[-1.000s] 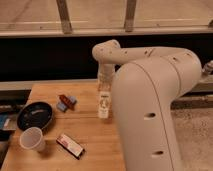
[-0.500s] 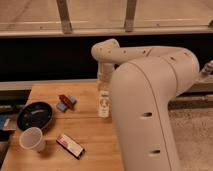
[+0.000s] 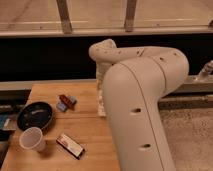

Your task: Stand the bottle upright

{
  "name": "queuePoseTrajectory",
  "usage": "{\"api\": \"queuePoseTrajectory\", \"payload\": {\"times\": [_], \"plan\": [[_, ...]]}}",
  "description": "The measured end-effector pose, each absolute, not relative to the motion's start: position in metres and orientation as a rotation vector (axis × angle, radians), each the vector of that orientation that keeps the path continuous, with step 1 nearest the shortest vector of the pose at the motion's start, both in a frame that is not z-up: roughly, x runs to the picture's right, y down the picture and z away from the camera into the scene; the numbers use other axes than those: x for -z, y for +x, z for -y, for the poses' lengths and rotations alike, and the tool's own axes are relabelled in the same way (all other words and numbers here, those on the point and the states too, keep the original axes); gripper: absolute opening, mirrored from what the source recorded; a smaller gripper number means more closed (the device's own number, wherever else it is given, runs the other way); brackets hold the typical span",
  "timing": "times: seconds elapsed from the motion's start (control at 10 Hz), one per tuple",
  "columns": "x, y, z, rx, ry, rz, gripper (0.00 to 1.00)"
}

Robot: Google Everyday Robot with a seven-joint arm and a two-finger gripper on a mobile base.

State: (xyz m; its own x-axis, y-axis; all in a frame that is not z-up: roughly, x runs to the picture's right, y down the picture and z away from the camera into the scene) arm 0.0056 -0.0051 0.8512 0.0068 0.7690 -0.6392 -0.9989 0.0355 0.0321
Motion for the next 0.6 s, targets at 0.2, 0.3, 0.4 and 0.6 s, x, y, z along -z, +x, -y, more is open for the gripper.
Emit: {"api": "queuePoseTrajectory", "payload": {"times": [0.2,0.3,0.4,0.6], "plan": [[-0.8567,0.0087,0.0041,-1.482,-0.498,-0.587,0.00],[-0.8580,0.0104,0.0050,-1.486,-0.495,-0.588,0.00],[-0.8592,0.0111,0.0059,-1.489,-0.493,-0.585,0.00],[-0.8600,0.0109,0.0065,-1.490,-0.493,-0.584,0.00]]}}
